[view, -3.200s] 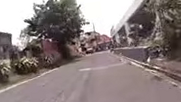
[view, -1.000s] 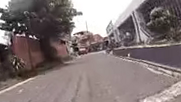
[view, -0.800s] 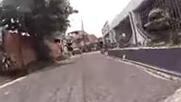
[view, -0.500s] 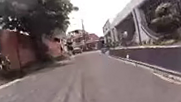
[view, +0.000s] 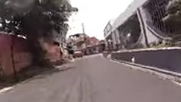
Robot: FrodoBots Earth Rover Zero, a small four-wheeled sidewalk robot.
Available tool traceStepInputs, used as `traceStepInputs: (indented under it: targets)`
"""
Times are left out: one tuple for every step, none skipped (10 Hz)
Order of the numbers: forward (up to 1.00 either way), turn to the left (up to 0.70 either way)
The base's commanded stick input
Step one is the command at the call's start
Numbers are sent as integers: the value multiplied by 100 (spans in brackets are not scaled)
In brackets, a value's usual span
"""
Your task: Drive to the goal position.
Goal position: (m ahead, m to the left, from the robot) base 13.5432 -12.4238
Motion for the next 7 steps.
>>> traceStepInputs:
  targets:
    - [100, 0]
    - [100, 0]
    - [100, 0]
    - [100, 0]
    - [100, 0]
    - [100, 0]
    - [100, 0]
